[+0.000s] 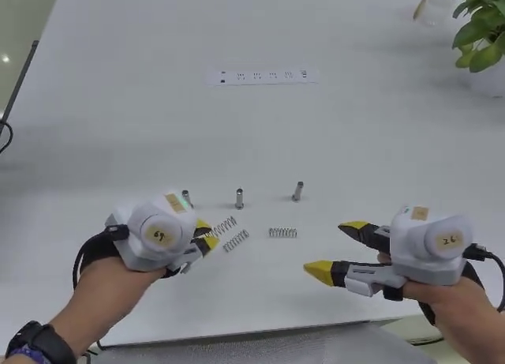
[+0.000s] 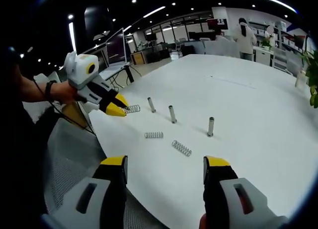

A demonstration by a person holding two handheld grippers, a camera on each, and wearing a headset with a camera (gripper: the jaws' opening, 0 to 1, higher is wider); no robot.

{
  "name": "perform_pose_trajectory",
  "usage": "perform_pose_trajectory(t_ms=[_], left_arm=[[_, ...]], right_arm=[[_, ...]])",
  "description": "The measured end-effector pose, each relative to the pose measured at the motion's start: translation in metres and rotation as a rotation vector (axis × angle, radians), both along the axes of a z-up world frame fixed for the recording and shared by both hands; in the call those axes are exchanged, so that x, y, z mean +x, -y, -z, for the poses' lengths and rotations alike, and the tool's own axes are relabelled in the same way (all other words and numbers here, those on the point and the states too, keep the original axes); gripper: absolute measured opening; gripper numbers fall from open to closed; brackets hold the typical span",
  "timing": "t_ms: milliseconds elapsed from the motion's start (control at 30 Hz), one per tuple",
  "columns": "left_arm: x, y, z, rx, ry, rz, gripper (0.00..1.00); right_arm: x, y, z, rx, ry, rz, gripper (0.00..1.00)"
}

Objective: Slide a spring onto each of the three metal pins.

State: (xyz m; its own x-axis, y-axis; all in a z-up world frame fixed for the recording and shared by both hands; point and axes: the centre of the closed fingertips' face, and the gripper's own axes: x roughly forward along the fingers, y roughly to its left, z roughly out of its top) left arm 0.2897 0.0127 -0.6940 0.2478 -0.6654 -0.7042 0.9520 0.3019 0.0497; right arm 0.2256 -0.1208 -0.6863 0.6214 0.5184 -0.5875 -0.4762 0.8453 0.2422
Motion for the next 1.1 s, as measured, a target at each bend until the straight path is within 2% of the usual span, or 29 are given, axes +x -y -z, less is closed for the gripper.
perform_pose_trajectory(t_ms=[233, 467, 900, 1100], left_arm=[[-0.013, 0.008, -0.005, -0.001, 0.003, 0.053, 0.02], [-0.02, 0.018, -0.012, -0.015, 0.006, 0.094, 0.02], [-0.045, 0.038, -0.02, -0.026, 0.014, 0.187, 0.02], [-0.056, 0.045, -0.021, -0.025, 0.022, 0.229, 0.02]], right_arm=[[0.003, -0.008, -0.002, 0.013, 0.005, -0.031, 0.59], [0.005, -0.02, -0.004, 0.025, 0.009, -0.071, 0.55], [0.013, -0.049, -0.017, 0.105, 0.035, -0.141, 0.41], [0.007, -0.062, -0.017, 0.133, 0.013, -0.196, 0.32]])
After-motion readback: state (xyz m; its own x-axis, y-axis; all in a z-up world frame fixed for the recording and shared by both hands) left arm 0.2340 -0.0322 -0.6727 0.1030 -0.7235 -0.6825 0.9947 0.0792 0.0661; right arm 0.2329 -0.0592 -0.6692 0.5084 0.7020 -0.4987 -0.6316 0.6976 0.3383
